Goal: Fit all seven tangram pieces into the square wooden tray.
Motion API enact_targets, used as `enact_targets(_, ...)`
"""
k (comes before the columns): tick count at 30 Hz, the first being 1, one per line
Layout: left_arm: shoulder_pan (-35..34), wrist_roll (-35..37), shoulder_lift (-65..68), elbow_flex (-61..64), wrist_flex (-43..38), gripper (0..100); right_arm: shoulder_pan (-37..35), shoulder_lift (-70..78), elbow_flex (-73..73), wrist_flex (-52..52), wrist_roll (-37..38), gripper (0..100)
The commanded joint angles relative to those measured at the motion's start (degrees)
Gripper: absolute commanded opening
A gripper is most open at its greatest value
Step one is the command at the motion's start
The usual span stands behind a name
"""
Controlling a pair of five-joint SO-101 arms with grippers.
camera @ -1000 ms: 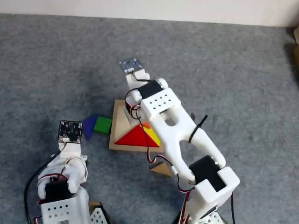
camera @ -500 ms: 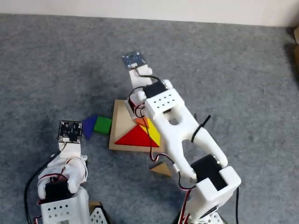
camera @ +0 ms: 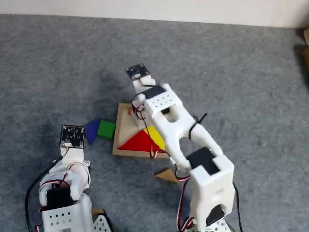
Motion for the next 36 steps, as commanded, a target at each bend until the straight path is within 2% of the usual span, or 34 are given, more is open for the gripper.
enact_targets(1, -0.5, 0.3, -0.3, 1.1, -0.8, 1, 0.0, 2.1, -4.2, 2.2, 0.7, 13.9)
enact_targets(7, -0.5, 0.3, -0.3, 1.1, -0.8, 1, 0.0, 2.3, -5.7, 2.8, 0.8, 13.4)
enact_targets(13, -0.5, 0.3, -0.3, 1.1, -0.8, 1, 0.0, -3.7, -5.5, 2.9, 0.8, 13.5)
enact_targets(17, -0.5, 0.3, -0.3, 1.1, -0.8, 1, -0.2, -6.6, -5.5, 6.5, 2.4, 13.8)
enact_targets(21, -0.5, 0.3, -0.3, 1.1, -0.8, 1, -3.0, -7.1, -5.5, 8.7, 7.7, 13.8)
enact_targets(28, -0.5, 0.3, -0.3, 1.1, -0.8, 1, -7.9, -3.4, -5.5, 9.0, 8.5, 13.8)
enact_targets(36, -0.5, 0.3, -0.3, 1.1, -0.8, 1, -8.9, -4.4, -5.6, 9.0, 10.9, 13.8)
